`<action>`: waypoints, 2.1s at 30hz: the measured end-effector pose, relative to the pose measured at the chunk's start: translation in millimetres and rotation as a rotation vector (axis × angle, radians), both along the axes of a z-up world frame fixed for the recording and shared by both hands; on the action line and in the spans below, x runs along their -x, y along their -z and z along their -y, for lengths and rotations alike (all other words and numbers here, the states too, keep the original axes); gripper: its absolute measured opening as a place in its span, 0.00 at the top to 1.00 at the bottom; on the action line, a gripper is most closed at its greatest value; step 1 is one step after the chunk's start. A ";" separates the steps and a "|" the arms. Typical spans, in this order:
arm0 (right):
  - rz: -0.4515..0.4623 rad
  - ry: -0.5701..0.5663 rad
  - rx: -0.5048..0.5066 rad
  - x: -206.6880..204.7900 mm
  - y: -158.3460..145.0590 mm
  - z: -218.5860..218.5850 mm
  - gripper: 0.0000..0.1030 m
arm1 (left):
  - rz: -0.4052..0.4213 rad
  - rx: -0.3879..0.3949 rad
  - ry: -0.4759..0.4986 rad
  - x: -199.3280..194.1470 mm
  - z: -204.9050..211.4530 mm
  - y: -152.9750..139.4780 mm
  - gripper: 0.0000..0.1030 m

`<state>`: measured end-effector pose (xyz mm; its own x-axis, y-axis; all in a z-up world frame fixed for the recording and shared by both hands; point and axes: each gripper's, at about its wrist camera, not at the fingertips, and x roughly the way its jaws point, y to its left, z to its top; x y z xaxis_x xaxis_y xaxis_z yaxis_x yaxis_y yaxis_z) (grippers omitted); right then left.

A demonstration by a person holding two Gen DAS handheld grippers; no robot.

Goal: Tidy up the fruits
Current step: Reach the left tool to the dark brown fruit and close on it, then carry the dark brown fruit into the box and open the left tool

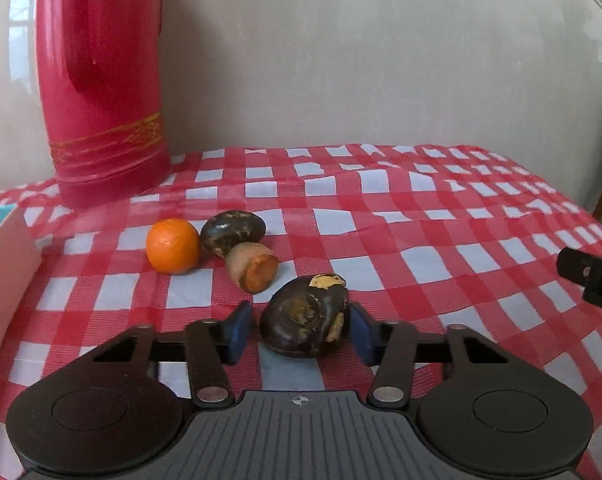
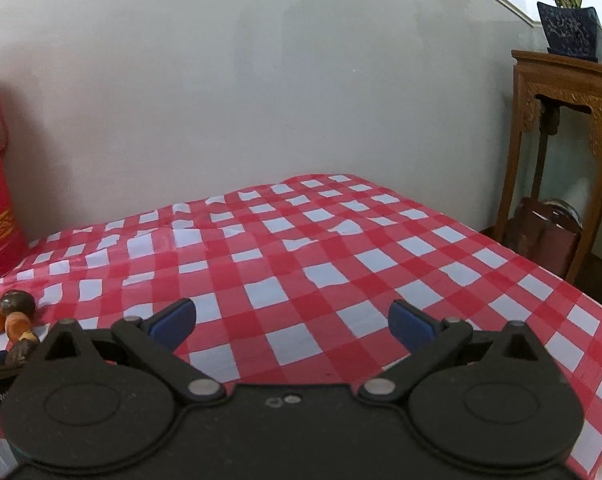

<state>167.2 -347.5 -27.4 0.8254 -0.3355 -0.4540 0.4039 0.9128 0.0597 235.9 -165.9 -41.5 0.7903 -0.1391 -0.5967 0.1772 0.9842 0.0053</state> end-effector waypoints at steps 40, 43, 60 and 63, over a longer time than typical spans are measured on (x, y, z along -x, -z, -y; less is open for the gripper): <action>0.018 -0.206 -0.030 -7.4 -23.6 -110.0 0.05 | 0.173 -0.011 -0.206 73.0 -153.4 -66.0 0.57; 0.022 -0.229 -0.035 -8.0 -25.4 -122.7 0.05 | 0.172 -0.018 -0.243 77.0 -172.7 -64.7 0.57; 0.049 -0.404 -0.011 -7.4 -29.9 -201.1 0.05 | 0.127 -0.038 -0.445 87.1 -262.0 -45.7 0.57; 0.047 -0.411 -0.012 -8.7 -28.8 -204.3 0.05 | 0.121 -0.046 -0.474 86.4 -272.3 -41.7 0.56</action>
<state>175.9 -143.2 1.4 0.9093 0.0314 -0.4149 0.0024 0.9967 0.0808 149.6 106.4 0.2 0.8241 0.2774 -0.4939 -0.2950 0.9545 0.0440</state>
